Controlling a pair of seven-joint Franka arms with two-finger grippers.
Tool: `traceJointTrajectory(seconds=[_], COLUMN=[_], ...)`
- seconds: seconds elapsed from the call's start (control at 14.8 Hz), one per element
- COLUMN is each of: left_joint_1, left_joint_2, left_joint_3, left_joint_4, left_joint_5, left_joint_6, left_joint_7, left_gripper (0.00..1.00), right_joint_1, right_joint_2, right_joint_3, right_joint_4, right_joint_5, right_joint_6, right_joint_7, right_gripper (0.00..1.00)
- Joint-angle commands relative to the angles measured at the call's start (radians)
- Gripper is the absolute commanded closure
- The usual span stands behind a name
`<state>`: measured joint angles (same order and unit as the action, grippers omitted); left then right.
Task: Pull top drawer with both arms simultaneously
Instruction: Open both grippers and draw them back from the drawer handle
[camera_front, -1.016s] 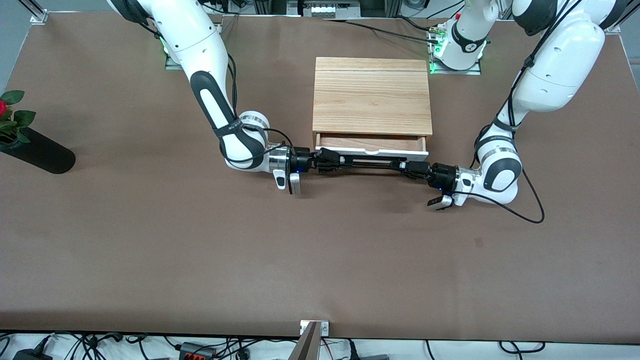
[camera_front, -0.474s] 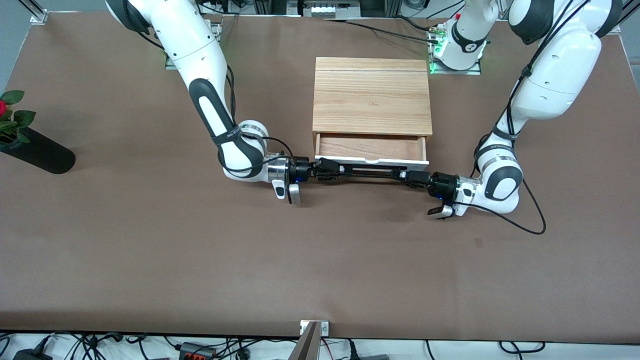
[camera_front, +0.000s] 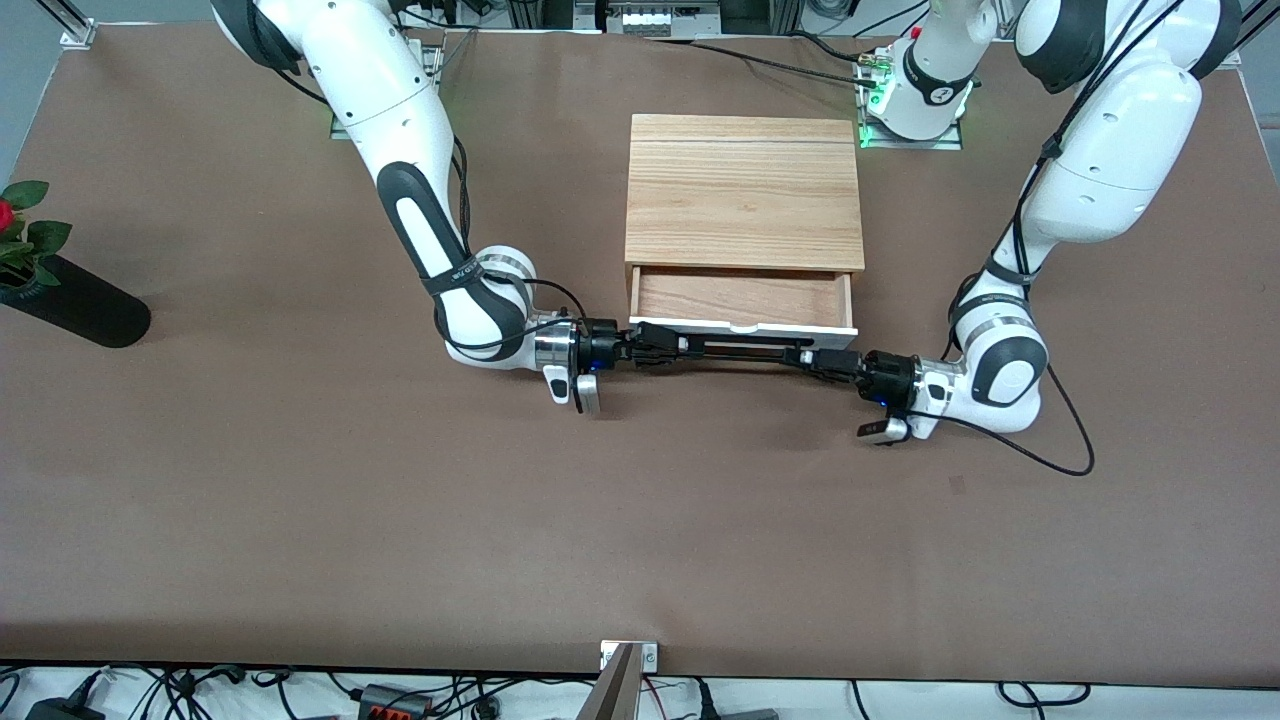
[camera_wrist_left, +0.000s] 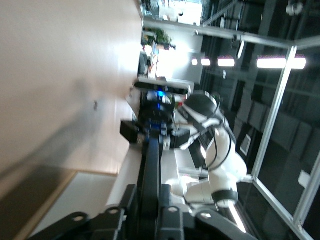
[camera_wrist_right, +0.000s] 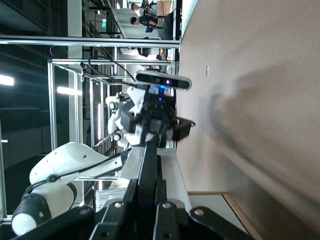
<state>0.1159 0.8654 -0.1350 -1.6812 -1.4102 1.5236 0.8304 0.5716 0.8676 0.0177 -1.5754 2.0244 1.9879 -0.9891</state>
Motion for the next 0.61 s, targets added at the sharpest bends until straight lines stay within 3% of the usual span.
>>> traceJointTrajectory(seconds=[0.0,0.07,0.14,0.2,0.27,0.54], left_joint_1=[0.034,0.039,0.041,0.041,0.042,0.044], left_joint_2=[0.024,0.023,0.021,0.015,0.012,-0.019], left_joint_3=[0.005,0.005,0.005,0.005,0.005,0.005], left_joint_4=[0.046,0.046,0.046,0.046,0.046,0.052], left_joint_5=[-0.006,-0.006,-0.004,-0.004,-0.004,0.005], left_joint_6=[-0.013,-0.014,-0.016,-0.016,-0.017,-0.011], left_joint_7=[-0.02,-0.02,-0.028,-0.036,-0.042,-0.153], left_gripper=[0.0,0.0,0.0,0.0,0.0,0.0], right_joint_1=[-0.035,-0.035,-0.035,-0.036,-0.036,-0.045], right_joint_2=[-0.015,-0.015,-0.015,-0.015,-0.015,-0.024], right_joint_3=[0.007,0.007,0.008,0.007,0.008,0.007], right_joint_4=[-0.003,-0.003,-0.003,-0.003,-0.003,-0.003], right_joint_5=[-0.035,-0.035,-0.035,-0.036,-0.039,-0.042], right_joint_6=[-0.021,-0.021,-0.026,-0.026,-0.026,-0.027], right_joint_7=[0.058,0.058,0.059,0.06,0.063,0.137], right_gripper=[0.95,0.86,0.36,0.14,0.02,0.0])
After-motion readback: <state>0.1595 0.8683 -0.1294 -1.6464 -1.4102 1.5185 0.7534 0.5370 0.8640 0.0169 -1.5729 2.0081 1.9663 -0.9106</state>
